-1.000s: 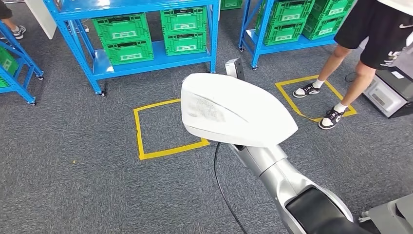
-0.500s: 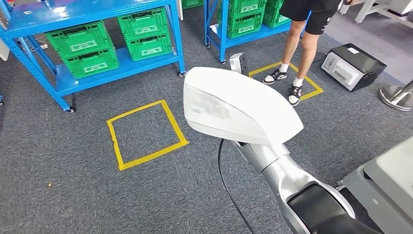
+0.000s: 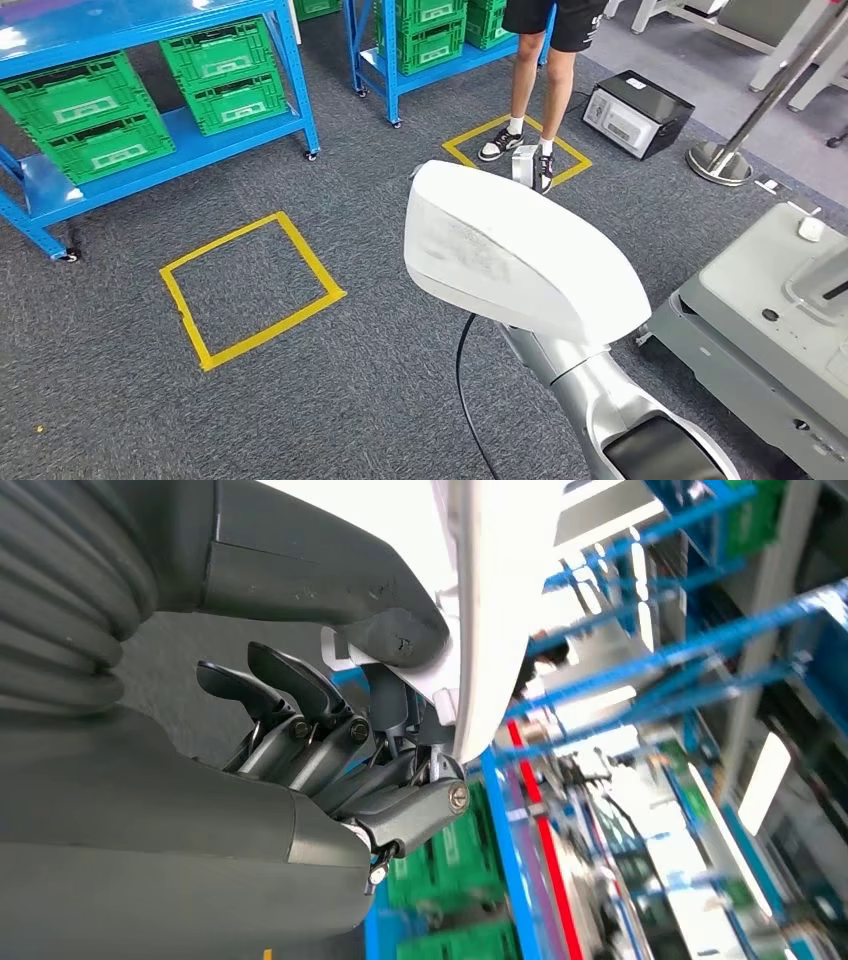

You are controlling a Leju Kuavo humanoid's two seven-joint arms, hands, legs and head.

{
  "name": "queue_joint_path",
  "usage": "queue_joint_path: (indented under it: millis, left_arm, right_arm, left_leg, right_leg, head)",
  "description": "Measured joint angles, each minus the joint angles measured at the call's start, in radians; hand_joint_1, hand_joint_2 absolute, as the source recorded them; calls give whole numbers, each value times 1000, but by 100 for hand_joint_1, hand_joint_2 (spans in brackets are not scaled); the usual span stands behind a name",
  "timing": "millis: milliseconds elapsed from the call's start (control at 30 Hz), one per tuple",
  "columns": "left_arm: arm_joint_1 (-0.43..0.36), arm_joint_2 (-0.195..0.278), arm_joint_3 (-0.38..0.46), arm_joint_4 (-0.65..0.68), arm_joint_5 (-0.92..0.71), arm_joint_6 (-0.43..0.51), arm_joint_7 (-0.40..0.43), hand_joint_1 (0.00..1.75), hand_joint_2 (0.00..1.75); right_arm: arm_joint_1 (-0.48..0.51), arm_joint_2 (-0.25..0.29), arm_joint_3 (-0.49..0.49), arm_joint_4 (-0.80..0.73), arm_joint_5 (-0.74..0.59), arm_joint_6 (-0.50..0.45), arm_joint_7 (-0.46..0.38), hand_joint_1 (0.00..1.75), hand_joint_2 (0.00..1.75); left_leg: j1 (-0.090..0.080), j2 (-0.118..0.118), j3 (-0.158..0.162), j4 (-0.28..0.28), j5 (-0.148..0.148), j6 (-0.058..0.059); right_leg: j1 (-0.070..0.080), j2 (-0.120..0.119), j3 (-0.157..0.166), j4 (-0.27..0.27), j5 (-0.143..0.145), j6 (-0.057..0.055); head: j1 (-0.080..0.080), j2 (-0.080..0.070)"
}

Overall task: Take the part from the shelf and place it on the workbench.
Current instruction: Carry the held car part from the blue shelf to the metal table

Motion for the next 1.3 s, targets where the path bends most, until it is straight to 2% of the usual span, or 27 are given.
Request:
queue_joint_path:
  millis: [67,100,167,233,300,333,367,400,433,467,533,600,667,700,767,800,833,867,900,933,1000,1067,1100,1167,1200,1233,1300]
  left_arm:
    - [0,5,-7,0,-2,-4,-1,0,175]
    - [-1,8,-10,-1,-2,-5,-1,0,175]
    - [-5,12,-16,-2,-3,-5,-1,0,175]
    - [-6,14,-21,-2,-3,-6,-2,0,175]
    - [-3,15,-22,-1,-3,-7,-3,0,175]
    - [0,17,-22,-1,-3,-6,-3,0,175]
    - [2,19,-23,-1,-3,-5,-3,0,175]
    - [3,21,-24,-1,-4,-1,-6,0,175]
    - [3,23,-25,-2,-6,6,-14,0,175]
    - [3,26,-26,-2,-8,15,-29,0,175]
    - [-4,35,-29,-4,-17,31,-77,0,175]
    - [-18,47,-36,-5,-26,36,-118,0,175]
    - [-37,57,-46,-6,-29,37,-137,0,175]
    - [-46,62,-49,-7,-29,39,-140,0,175]
    - [-55,67,-53,-9,-31,41,-132,0,175]
    - [-53,70,-55,-9,-35,41,-121,0,175]
    - [-47,73,-59,-9,-40,40,-109,0,175]
    - [-40,75,-63,-9,-45,38,-96,0,175]
    - [-32,78,-66,-9,-44,37,-82,0,175]
    - [-25,80,-69,-9,-39,36,-69,0,175]
    - [-16,80,-69,-9,-21,35,-46,0,175]
    - [-8,80,-69,-9,-7,35,-33,0,175]
    - [-5,80,-69,-9,-3,35,-31,0,175]
    - [-2,75,-68,-9,-8,35,-39,0,175]
    - [-2,70,-69,-9,-15,37,-50,0,175]
    - [-3,66,-69,-8,-22,40,-66,0,175]
    - [-5,57,-70,-8,-28,59,-110,0,175]
  right_arm:
    - [3,-4,-8,-14,0,2,-3,175,175]
    - [5,-5,-11,-19,0,3,-4,175,175]
    - [11,-9,-17,-25,1,3,-5,175,175]
    - [15,-11,-22,-31,0,3,-7,175,175]
    - [18,-11,-23,-33,1,3,-7,175,175]
    - [21,-10,-23,-34,1,3,-6,175,175]
    - [25,-10,-23,-34,1,3,-6,175,175]
    - [28,-10,-23,-34,1,3,-5,175,175]
    - [29,-10,-24,-34,0,4,-5,175,175]
    - [31,-10,-26,-34,0,4,-6,175,175]
    - [36,-9,-35,-35,1,7,-10,175,175]
    - [45,-8,-46,-43,7,12,-13,175,175]
    - [55,-7,-56,-56,16,14,-11,175,175]
    - [58,-7,-60,-63,20,14,-10,175,175]
    - [60,-2,-65,-78,26,11,-8,175,175]
    - [60,3,-65,-83,28,8,-6,175,175]
    - [62,10,-65,-87,31,3,-5,175,175]
    - [66,17,-65,-89,32,-2,-4,175,175]
    - [72,21,-65,-92,34,-6,-3,175,175]
    - [78,24,-65,-95,36,-9,-2,175,175]
    - [88,25,-65,-103,41,-9,5,175,175]
    - [90,24,-65,-109,44,-1,11,175,175]
    - [90,24,-65,-111,46,3,12,175,175]
    - [90,18,-65,-113,50,5,18,175,175]
    - [91,14,-65,-113,51,5,23,175,175]
    - [90,9,-66,-112,49,4,29,175,175]
    - [88,3,-66,-109,44,6,40,175,175]
  left_leg:
    - [-5,24,3,-1,-3,-8]
    - [-6,36,6,-3,-4,-13]
    - [-6,51,11,-7,-7,-23]
    - [-5,11,3,22,-32,-33]
    - [-3,-54,-42,126,-89,-38]
    - [-3,-69,-72,190,-116,-40]
    - [-2,-76,-96,237,-130,-42]
    - [-2,-78,-106,253,-124,-44]
    - [-1,-79,-99,234,-102,-45]
    - [2,-86,-75,180,-67,-46]
    - [10,-135,-24,66,-23,-47]
    - [12,-165,-6,24,-17,-38]
    - [10,-143,-8,23,-10,-23]
    - [10,-132,-8,20,-5,-15]
    - [12,-105,-8,15,1,-2]
    - [10,-90,-8,14,1,1]
    - [8,-73,-9,14,0,4]
    - [7,-55,-9,14,-1,5]
    - [6,-38,-9,14,-2,5]
    - [6,-22,-9,14,-3,5]
    - [6,3,-7,14,-5,2]
    - [2,23,-4,14,-9,-6]
    - [1,33,-2,13,-11,-12]
    - [0,53,6,6,-13,-24]
    - [1,49,9,6,-16,-30]
    - [3,28,6,16,-26,-35]
    - [6,-40,-34,99,-72,-39]
  right_leg:
    - [11,-36,51,-95,23,-15]
    - [15,-39,54,-105,24,-21]
    - [12,-12,54,-112,32,-30]
    - [3,10,58,-124,40,-42]
    - [-2,34,58,-128,46,-50]
    - [-2,48,57,-128,47,-52]
    - [-3,63,55,-126,47,-52]
    - [-3,78,53,-122,47,-51]
    - [-5,93,50,-117,47,-50]
    - [-7,108,47,-111,47,-47]
    - [-9,134,36,-95,44,-36]
    - [-9,155,21,-86,47,-21]
    - [-11,172,12,-89,57,-5]
    - [-10,162,7,-85,55,0]
    - [-8,106,-24,-28,21,9]
    - [-8,73,-52,32,-10,14]
    - [-9,54,-84,102,-42,17]
    - [-12,46,-111,161,-63,20]
    - [-14,42,-123,190,-69,21]
    - [-15,39,-113,179,-57,20]
    - [-12,14,-37,54,-5,12]
    - [-2,-24,29,-62,23,-2]
    - [3,-33,41,-87,26,-8]
    - [7,-15,40,-95,26,-19]
    - [4,-3,43,-102,30,-23]
    - [0,9,46,-109,34,-29]
    - [-7,31,54,-119,41,-39]
  head:
    - [0,0]
    - [-1,0]
    - [-1,0]
    - [-2,0]
    - [-3,0]
    - [-3,0]
    - [-3,0]
    - [-3,0]
    - [-3,0]
    - [-3,0]
    - [-3,0]
    - [-4,0]
    - [-4,0]
    - [-3,0]
    - [3,0]
    - [6,0]
    - [8,0]
    - [8,0]
    - [8,0]
    - [8,0]
    - [8,0]
    - [7,0]
    - [7,0]
    - [6,0]
    - [6,0]
    - [5,0]
    - [3,0]
